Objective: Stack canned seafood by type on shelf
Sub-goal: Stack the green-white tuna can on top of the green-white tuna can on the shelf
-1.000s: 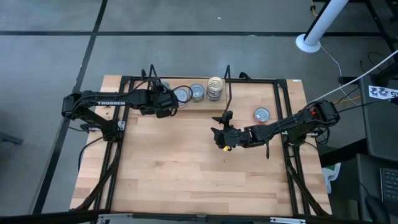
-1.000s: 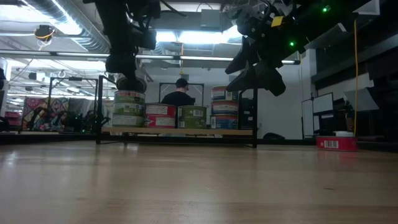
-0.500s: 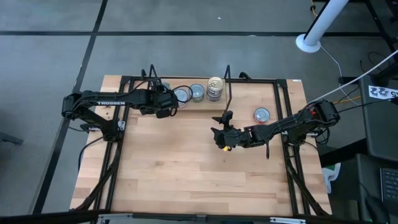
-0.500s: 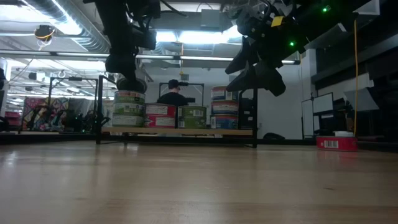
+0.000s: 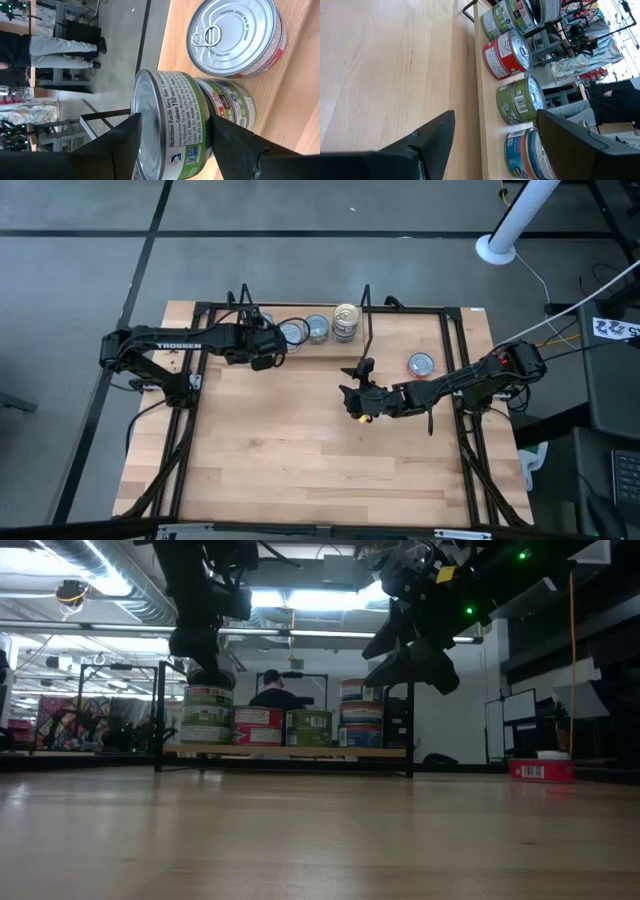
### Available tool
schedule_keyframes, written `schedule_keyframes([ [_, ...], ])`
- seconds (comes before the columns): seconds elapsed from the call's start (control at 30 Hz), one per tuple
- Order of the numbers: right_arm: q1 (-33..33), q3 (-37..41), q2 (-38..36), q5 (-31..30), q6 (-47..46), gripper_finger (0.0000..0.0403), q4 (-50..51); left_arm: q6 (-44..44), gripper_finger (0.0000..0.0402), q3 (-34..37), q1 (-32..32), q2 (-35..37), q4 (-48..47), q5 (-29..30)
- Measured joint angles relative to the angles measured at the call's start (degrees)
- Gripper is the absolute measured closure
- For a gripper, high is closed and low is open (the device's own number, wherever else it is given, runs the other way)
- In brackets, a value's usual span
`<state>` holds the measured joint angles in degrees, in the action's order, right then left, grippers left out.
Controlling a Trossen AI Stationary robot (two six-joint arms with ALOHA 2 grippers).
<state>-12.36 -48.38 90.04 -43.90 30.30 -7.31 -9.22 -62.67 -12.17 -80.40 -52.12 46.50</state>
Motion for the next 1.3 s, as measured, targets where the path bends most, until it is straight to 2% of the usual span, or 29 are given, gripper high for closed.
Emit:
schedule_keyframes([
  [0.37,0.01,0.0,0.0,0.0,0.02,0.0123,0.0,0.82,0.0176,0.0,-1.13,0.0,-0.39,0.11],
  [0.73,0.0,0.0,0.0,0.0,0.0,0.0123,0.0,12.25,0.0176,0.0,-1.11,0.0,-4.0,0.06],
  [0.97,0.02,0.0,0.0,0.0,0.02,0.0123,0.0,19.61,0.0176,0.0,-1.11,0.0,-4.68,-6.54],
  [1.3,0.01,0.0,0.02,0.0,0.01,0.0123,0.0,20.86,0.0176,0.0,-1.13,0.28,-4.42,-7.36],
])
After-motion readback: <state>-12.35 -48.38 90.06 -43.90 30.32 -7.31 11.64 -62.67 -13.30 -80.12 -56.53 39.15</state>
